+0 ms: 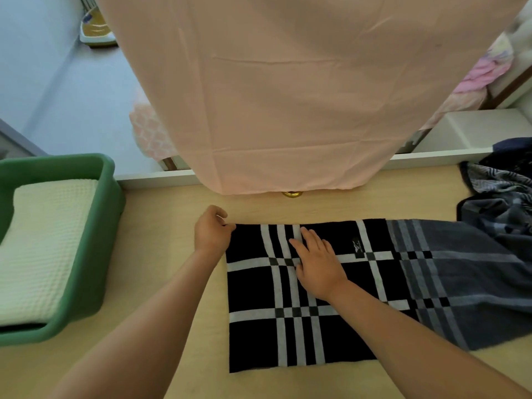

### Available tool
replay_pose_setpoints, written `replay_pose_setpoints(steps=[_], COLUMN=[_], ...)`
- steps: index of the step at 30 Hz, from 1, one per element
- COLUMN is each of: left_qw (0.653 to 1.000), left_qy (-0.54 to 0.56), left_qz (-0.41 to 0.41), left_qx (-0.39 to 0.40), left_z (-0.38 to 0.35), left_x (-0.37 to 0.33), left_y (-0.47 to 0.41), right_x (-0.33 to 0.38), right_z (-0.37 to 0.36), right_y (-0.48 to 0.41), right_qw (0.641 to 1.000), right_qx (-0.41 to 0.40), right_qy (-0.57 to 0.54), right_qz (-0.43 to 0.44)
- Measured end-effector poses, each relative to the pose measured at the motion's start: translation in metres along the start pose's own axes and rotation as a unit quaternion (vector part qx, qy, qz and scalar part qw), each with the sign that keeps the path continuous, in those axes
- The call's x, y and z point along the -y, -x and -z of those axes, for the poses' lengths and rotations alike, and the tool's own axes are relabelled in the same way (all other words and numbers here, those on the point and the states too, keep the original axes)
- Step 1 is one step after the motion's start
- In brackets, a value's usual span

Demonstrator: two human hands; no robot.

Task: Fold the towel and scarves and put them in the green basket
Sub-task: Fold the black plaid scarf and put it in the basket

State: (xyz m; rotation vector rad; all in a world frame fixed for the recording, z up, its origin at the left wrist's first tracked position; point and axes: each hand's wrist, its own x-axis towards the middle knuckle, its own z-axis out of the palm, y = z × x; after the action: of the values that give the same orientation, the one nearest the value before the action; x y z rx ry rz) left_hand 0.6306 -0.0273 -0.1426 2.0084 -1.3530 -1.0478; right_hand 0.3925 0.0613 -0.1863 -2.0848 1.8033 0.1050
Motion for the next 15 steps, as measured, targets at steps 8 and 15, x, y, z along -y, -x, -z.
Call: replay_pose_setpoints(steps=[8, 15], left_qw=[0.861, 0.833], left_qy=[-0.326, -0.468], left_qz=[-0.385, -0.285], left_qx=[0.069, 0.079], left_z=[-0.05, -0.047], left_x=[0.031, 0.099], left_y=[0.046, 0.044], right_x=[0.018, -0.004], right_z=[-0.009, -0.018], right_y=[0.008, 0.02], right_qw=[0.997, 0.99], right_qx=[-0.003, 0.054], right_qy=[0.037, 0.049], right_qz=[-0.061, -0.119])
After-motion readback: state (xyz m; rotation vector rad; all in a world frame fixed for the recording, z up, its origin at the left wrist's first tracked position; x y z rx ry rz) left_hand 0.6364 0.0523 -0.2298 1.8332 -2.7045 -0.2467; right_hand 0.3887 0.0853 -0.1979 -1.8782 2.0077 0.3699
